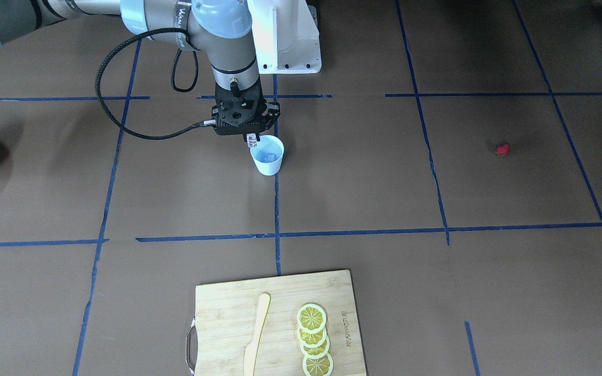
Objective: Put ice and strawberries in cup
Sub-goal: 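Carry the ice cube with the right gripper over the blue cup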
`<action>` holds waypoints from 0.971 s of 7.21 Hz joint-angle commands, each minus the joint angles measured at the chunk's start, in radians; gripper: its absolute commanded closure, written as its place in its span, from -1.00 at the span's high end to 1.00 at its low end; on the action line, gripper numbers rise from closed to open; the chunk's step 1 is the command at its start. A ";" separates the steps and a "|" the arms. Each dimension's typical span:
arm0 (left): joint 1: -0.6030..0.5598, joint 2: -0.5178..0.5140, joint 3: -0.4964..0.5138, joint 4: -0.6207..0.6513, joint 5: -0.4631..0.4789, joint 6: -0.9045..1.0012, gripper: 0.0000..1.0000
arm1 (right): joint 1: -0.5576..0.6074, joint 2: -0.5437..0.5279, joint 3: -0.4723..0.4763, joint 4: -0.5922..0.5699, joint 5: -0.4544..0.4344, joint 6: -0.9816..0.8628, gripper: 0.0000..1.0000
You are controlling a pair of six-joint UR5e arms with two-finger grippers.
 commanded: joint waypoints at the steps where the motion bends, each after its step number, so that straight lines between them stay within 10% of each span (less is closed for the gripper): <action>1: 0.000 0.000 0.002 0.000 0.000 0.000 1.00 | -0.020 0.032 -0.042 0.008 -0.029 0.005 -1.00; 4: 0.000 0.000 0.002 0.000 0.000 0.000 1.00 | -0.037 0.038 -0.051 0.008 -0.030 0.005 -0.90; 7: -0.001 0.000 0.002 0.000 0.000 0.000 1.00 | -0.037 0.038 -0.052 0.008 -0.030 0.005 -0.36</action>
